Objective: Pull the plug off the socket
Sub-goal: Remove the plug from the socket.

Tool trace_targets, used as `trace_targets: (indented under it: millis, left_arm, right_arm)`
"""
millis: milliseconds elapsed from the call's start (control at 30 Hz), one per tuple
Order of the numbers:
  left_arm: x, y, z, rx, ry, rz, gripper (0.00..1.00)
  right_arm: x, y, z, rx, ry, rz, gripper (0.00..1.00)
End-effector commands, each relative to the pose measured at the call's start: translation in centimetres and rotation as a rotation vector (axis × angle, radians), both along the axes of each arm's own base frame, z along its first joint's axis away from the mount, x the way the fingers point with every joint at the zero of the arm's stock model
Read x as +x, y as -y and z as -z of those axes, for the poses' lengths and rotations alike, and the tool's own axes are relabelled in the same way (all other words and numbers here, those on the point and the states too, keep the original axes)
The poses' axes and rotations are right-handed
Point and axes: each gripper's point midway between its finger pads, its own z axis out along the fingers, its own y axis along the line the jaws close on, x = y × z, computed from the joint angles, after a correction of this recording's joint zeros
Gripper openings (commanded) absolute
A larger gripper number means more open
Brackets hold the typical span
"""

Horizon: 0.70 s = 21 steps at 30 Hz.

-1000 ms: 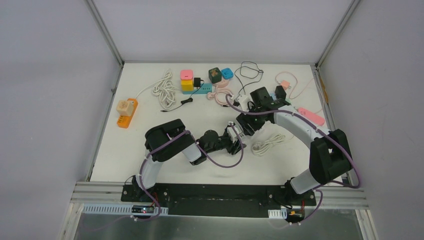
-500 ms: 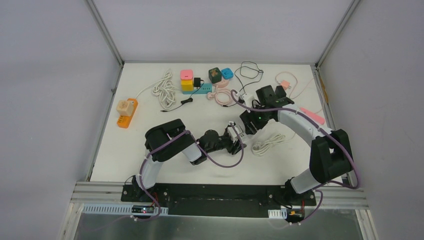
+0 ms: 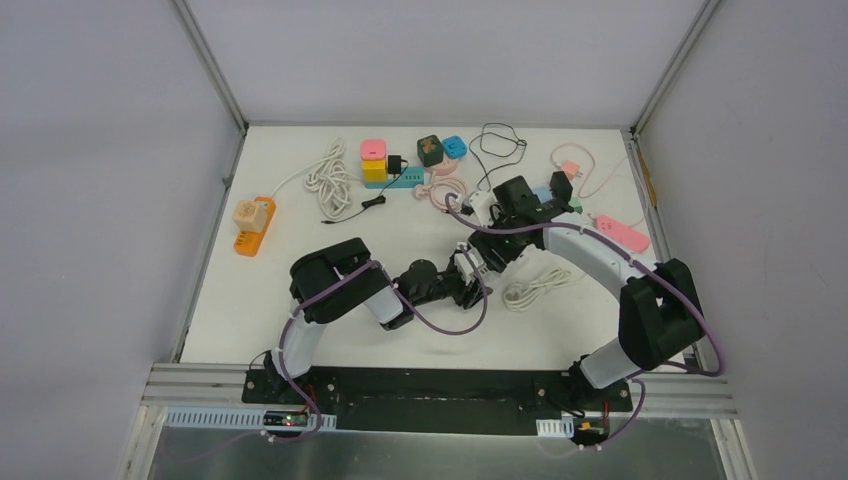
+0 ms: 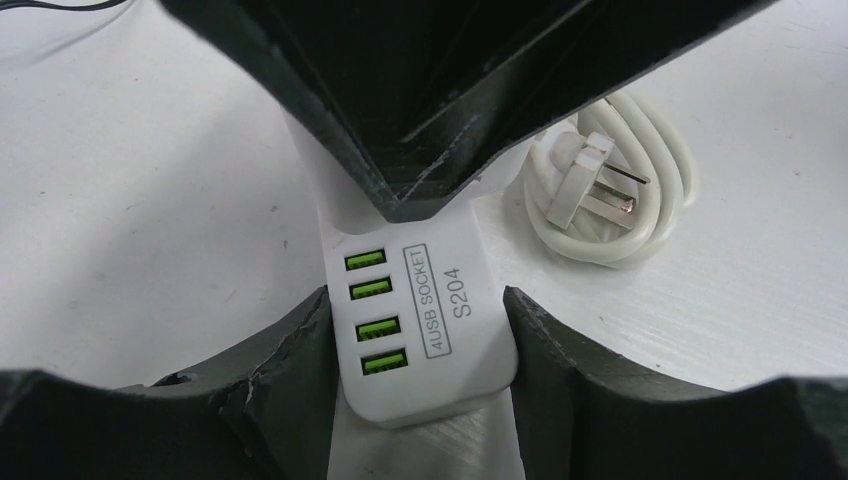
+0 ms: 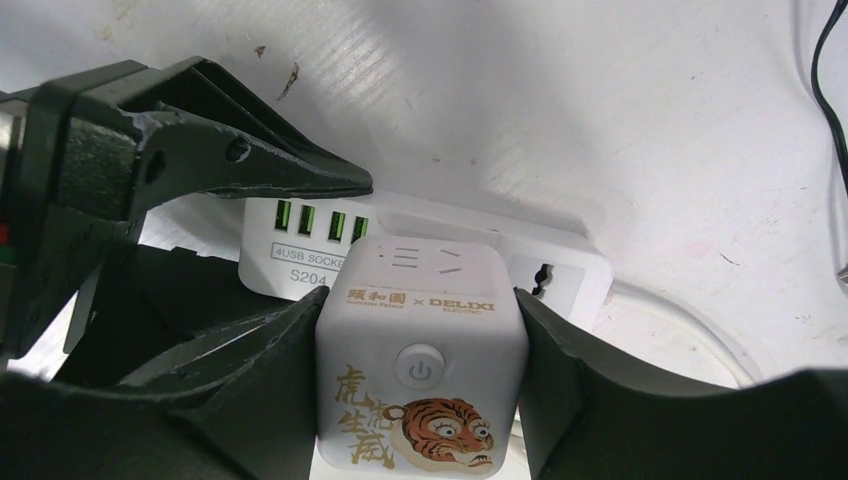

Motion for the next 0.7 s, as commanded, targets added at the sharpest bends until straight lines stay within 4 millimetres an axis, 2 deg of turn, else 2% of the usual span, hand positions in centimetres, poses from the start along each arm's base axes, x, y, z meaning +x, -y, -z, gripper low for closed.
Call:
trace_targets:
  millis: [0,200,300,400,567,667]
  left_arm:
    - [-0.3,-0.5,2.5,0.088,-0.044,0.028,0.0]
    - [-0.6,-0.5,2.5,0.085,-0.045,0.035,0.0]
    - [-0.6,-0.6,2.4,0.081,-0.043,0.035,0.0]
    - [-0.7,-0.7,2.3,0.077,-0.042,0.037,0.0]
    - [-0.5,-0.7,2.4,0.079,-0.043,0.028,0.0]
    - [-0.3,-0.7,2.5,0.084,-0.044,0.02,0.0]
  right_arm:
    - [-3.6,-4.4,-2.9,0.223,-0.101,-0.177,0.0]
    - [-1.8,-1.9,-3.7,0.292,-0.118,-0.062,0.0]
    - [-1.5,-1.6,-4.0,0.313,-0.123,-0.039,0.0]
    - [-1.9,-2.3,-4.2,0.324,-0.118,-0.057,0.0]
    - [-4.0,-5.2,-3.6,0.263,-0.097,-0.186,0.0]
    - [-4.4,-5.5,-3.4,0.234,-0.092,-0.21,0.0]
